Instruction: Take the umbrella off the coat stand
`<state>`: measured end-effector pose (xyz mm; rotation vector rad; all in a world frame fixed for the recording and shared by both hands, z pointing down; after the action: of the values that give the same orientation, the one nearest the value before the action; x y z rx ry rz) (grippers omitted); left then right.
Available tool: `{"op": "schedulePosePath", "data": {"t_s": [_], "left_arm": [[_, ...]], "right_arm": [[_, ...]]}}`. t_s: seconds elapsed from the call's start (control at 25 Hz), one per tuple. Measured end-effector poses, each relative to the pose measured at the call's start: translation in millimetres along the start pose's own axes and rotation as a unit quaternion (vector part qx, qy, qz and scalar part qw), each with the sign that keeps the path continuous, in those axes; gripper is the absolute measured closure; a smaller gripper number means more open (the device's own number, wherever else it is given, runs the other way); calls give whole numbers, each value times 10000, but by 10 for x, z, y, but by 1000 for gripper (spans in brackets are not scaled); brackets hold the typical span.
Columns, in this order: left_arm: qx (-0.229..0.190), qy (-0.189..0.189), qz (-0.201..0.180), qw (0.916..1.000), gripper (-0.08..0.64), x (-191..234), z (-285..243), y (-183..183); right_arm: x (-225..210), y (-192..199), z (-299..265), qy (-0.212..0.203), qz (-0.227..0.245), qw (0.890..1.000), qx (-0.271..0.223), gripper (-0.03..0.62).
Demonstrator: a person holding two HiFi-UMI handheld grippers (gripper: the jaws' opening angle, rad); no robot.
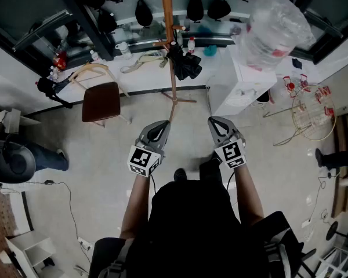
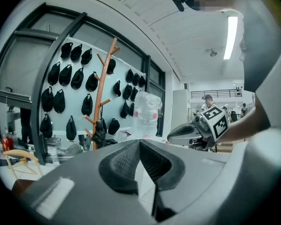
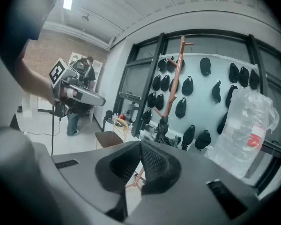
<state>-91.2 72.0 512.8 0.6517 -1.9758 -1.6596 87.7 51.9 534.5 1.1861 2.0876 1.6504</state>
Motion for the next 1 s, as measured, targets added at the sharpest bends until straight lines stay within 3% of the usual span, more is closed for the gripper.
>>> {"op": "schedulePosePath", "data": {"t_s": [1.0], "left_arm": [[146,-35,-164,9998,558,-167,321,136]], "right_arm": [[404,13,246,-56,154,9999,27,586]]}}
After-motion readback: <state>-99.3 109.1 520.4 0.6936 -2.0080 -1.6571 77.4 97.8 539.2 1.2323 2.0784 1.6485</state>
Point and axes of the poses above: the fingertips, and each gripper's own axes: z backward along the fingers, x to its left, y out of its underside, the point moved 3 cm from there along z, backward along the fingers, and after that the axes turned 2 degrees about -y, right-handed, at the moved point
